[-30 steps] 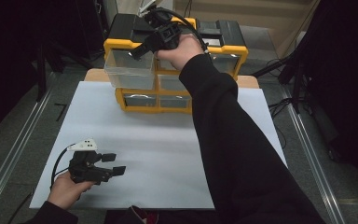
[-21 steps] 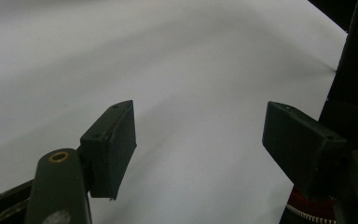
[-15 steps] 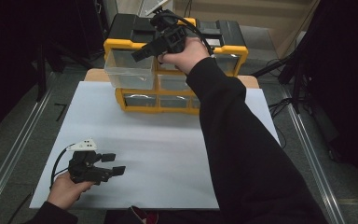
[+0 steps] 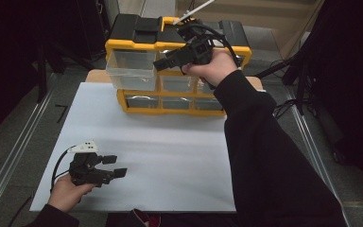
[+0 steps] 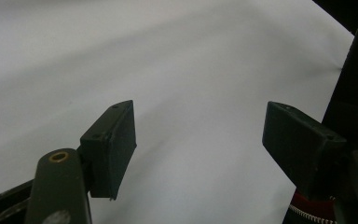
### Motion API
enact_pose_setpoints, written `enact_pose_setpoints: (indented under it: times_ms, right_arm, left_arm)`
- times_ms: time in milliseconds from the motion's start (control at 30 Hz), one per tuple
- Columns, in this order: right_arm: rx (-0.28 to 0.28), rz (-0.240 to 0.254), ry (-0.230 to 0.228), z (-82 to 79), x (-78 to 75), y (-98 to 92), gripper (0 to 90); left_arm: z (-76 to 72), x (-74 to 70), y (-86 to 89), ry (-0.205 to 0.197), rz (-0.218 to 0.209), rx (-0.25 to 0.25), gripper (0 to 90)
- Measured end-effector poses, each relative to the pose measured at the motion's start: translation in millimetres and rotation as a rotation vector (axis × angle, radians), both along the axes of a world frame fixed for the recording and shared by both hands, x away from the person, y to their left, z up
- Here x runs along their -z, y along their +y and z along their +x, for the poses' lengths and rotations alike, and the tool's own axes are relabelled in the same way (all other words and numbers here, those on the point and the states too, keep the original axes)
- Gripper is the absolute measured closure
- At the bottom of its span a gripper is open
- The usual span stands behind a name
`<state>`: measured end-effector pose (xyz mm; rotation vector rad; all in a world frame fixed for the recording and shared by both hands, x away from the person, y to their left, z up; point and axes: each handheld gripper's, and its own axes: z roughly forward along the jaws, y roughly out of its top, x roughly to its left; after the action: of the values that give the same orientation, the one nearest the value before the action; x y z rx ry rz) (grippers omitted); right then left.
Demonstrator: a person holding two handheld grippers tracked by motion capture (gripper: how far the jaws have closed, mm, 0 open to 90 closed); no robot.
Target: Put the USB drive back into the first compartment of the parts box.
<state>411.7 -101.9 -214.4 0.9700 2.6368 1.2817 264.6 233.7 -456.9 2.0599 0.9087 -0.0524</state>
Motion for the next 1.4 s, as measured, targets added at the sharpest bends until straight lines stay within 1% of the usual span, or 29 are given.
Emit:
enact_pose_setpoints:
  times_ms: [33,67,100,167,267,300,400,433,467,567,633,667,767,1067,1300,1400]
  right_arm:
    - [0.001,0.004,-0.003,-1.9,1.4,-2.6,32.3]
    - [-0.005,0.014,0.005,-5.8,5.2,-7.4,29.5]
    - [-0.005,0.014,0.005,-5.8,5.2,-7.4,29.5]
    - [-0.019,0.015,0.008,-9.7,10.3,-12.3,28.2]
    - [-0.011,0.02,0.015,-14.0,18.5,-19.9,27.4]
    - [-0.007,0.014,0.011,-15.9,22.8,-23.4,27.3]
    - [0.003,0.01,0.003,-19.0,27.3,-26.8,27.3]
    - [0.007,0.015,-0.006,-23.5,32.8,-29.1,27.0]
    - [0.007,0.015,-0.006,-23.5,32.8,-29.1,27.0]
    - [0.013,0.01,-0.011,-29.4,41.3,-31.2,27.0]
    - [0.014,0.013,0.005,-33.5,48.6,-32.6,27.0]
    - [0.008,0.02,0.008,-37.4,57.3,-33.9,27.0]
    - [0.007,0.016,0.009,-40.1,63.8,-34.6,27.0]
    - [-0.014,0.027,0.036,-53.4,102.5,-39.8,27.0]
    - [-0.012,0.044,0.046,-60.3,129.9,-45.3,27.0]
    - [-0.022,0.042,0.062,-60.9,145.3,-46.1,27.0]
  left_arm:
    - [0.0,-0.1,0.0,-0.001,0.002,-0.001,27.1]
    - [0.0,-0.1,0.0,-0.002,0.002,0.0,27.1]
    - [0.0,-0.1,0.0,-0.002,0.002,0.0,27.1]
    - [0.1,0.0,0.1,0.0,0.0,-0.001,27.1]
    - [0.4,0.2,0.1,0.0,0.0,-0.002,27.1]
    - [0.4,0.2,0.0,-0.001,0.002,-0.003,27.1]
    - [0.3,0.1,-0.3,-0.003,0.002,-0.003,27.1]
    - [0.3,0.2,-0.3,-0.004,0.001,-0.004,27.1]
    - [0.4,0.2,-0.2,-0.003,0.001,-0.003,27.1]
    - [0.6,0.2,-0.3,-0.003,0.002,-0.003,27.1]
    - [0.8,0.0,-0.7,-0.004,0.005,-0.003,27.1]
    - [0.9,0.1,-0.9,-0.004,0.005,-0.001,27.1]
    - [0.9,0.2,-1.1,-0.004,0.008,-0.002,27.1]
    - [1.0,0.5,-1.0,-0.006,0.009,0.0,27.1]
    - [0.9,0.5,-0.6,-0.006,0.013,-0.001,27.1]
    - [0.9,0.4,-0.3,-0.006,0.012,-0.003,27.1]
